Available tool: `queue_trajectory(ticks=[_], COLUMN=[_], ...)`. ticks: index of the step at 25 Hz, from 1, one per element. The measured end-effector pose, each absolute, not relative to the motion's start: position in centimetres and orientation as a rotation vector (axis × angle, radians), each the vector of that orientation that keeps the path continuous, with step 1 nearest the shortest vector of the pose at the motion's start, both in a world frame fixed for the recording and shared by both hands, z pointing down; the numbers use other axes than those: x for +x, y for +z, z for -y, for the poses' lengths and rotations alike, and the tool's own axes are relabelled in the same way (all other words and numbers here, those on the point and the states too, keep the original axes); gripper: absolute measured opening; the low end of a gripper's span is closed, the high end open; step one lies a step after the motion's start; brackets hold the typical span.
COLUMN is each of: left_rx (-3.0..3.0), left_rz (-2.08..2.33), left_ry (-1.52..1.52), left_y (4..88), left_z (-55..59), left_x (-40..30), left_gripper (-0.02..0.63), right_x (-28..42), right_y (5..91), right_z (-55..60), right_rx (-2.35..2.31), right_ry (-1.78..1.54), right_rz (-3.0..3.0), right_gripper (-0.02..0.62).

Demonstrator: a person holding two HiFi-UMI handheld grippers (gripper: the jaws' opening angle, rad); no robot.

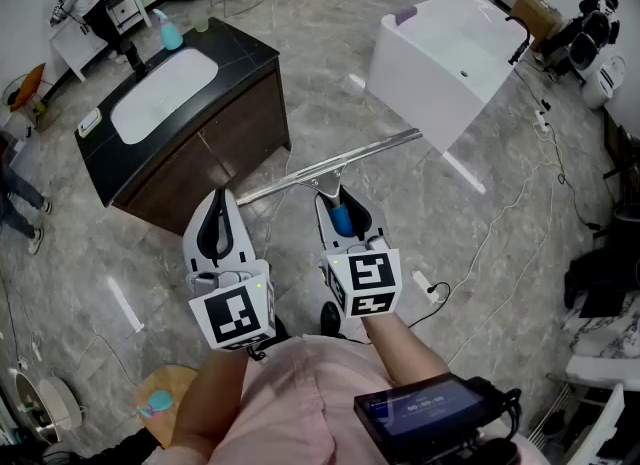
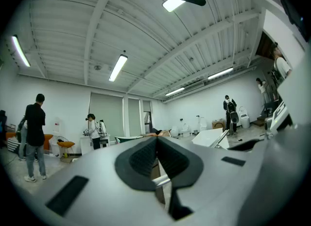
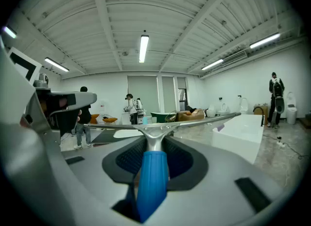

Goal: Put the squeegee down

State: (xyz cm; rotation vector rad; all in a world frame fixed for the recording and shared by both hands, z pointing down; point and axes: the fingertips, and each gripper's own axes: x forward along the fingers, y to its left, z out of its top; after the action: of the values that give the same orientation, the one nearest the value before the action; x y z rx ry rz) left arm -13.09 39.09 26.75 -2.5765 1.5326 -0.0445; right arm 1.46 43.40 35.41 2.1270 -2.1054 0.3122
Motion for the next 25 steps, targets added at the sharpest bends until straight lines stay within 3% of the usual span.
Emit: queue_trajectory(ticks=[16, 25], left_rx=[-2.554, -2.589], left_rz=[-1.623, -1.674], left_ry=[-0.045, -0.062], left_y=[27.6, 30.4], left_z=[-38.7, -31.6], left_x=[-8.9, -8.5], left_gripper=[0.009, 0.009], right_x=[6.6, 7.4], right_y=[36.0, 38.8], right_z=[-41.9, -35.3], right_rx=[2.109, 2.069], right_ry=[0.320, 0.378], right_rz=[2.152, 2.122], right_gripper=[0.123, 0.123])
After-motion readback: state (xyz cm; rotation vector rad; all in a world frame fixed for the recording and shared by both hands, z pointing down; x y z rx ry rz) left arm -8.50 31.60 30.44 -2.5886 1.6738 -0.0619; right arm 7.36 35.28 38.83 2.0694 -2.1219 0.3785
